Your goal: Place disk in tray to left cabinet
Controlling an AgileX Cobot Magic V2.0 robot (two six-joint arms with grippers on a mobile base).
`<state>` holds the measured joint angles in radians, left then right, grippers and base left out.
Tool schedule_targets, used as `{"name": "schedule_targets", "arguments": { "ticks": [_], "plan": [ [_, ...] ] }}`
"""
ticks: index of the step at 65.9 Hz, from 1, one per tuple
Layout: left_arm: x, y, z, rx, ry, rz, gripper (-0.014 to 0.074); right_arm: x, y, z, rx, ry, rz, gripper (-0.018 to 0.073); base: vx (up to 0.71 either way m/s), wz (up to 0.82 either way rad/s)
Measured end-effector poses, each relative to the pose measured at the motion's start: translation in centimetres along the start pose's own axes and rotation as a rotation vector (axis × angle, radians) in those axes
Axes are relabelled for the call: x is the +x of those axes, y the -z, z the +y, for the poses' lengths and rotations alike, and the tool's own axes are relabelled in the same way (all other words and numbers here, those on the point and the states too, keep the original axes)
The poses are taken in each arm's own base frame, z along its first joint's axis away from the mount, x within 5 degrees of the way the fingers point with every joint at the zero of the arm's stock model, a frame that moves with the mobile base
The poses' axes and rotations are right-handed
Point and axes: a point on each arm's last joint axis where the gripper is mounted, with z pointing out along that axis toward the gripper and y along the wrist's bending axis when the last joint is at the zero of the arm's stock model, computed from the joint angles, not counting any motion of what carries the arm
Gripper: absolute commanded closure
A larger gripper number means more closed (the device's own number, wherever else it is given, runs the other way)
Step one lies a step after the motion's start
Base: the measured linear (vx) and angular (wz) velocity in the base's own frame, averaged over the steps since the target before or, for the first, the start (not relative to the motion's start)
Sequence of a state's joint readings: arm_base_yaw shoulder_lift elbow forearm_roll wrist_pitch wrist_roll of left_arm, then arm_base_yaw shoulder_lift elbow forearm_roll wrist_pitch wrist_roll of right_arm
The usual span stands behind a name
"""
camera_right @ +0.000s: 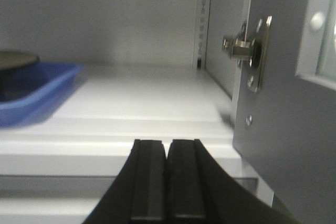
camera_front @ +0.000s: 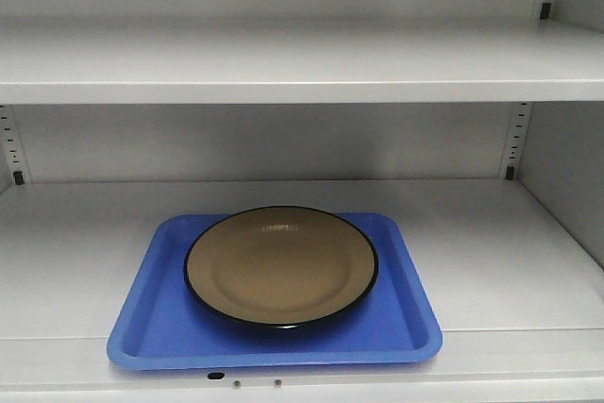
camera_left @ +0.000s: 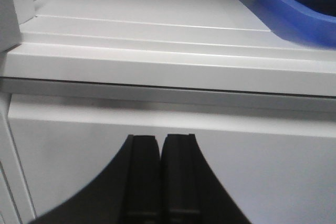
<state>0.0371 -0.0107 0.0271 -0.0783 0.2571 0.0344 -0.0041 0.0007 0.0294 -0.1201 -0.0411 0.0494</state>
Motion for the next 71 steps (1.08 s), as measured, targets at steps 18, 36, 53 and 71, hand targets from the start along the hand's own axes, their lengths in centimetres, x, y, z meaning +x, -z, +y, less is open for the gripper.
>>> {"name": "schedule_targets", "arguments": {
  "ticks": [18, 36, 53, 71],
  "plan": [
    [0.02, 0.0, 0.0, 0.0, 0.0, 0.002, 0.0603, -0.21, 0.09, 0.0, 0.0, -0.004, -0.026, 0.0565, 0.0, 0.0],
    [0.04, 0.0, 0.0, 0.0, 0.0, 0.005, 0.0603, -0.24, 0.09, 0.0, 0.0, -0.004, -0.029, 0.0565, 0.0, 0.0],
    [0.05, 0.0, 0.0, 0.0, 0.0, 0.006, 0.0603, -0.24, 0.09, 0.0, 0.0, -0.004, -0.029, 0.0565, 0.0, 0.0],
    [0.05, 0.0, 0.0, 0.0, 0.0, 0.006, 0.0603, -0.24, 0.09, 0.0, 0.0, -0.004, -0.029, 0.0565, 0.0, 0.0]
  ]
}}
